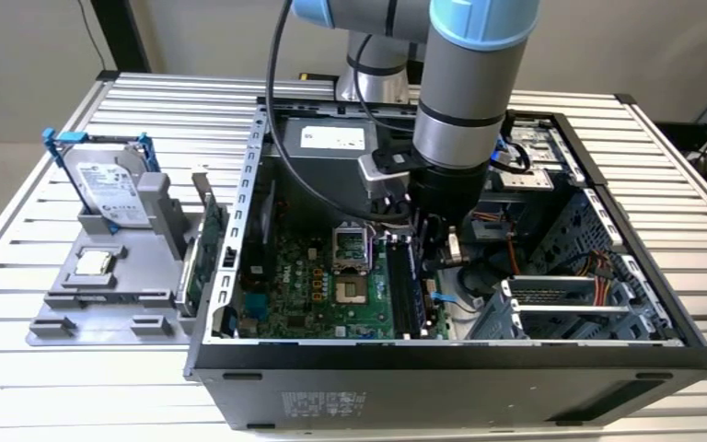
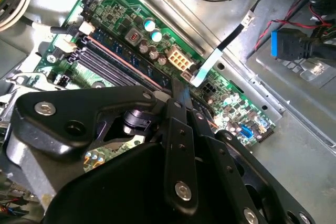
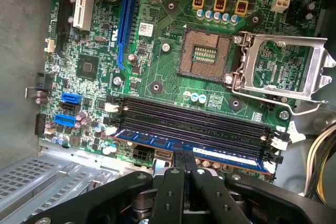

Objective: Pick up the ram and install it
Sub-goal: 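Press down the ram until it locks into place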

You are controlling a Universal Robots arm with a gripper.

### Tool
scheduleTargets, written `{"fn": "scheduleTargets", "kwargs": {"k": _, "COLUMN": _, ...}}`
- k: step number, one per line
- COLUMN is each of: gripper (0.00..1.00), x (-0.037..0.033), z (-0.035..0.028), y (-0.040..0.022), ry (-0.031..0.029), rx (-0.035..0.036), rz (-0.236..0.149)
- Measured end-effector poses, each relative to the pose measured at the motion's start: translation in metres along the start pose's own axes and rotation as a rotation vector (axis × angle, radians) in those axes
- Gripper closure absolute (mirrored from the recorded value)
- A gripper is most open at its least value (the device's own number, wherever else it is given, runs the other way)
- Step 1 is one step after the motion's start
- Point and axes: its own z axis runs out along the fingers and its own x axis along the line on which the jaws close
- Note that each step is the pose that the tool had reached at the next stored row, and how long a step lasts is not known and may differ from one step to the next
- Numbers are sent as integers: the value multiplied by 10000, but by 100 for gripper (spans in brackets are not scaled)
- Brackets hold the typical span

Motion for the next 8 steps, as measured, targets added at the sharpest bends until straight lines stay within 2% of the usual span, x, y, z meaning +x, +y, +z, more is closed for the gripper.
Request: {"fn": "scheduleTargets", "kwargs": {"k": 8, "gripper": 100, "x": 0, "z": 0, "y": 0, "ry": 0, "rx": 0, "rz": 0}}
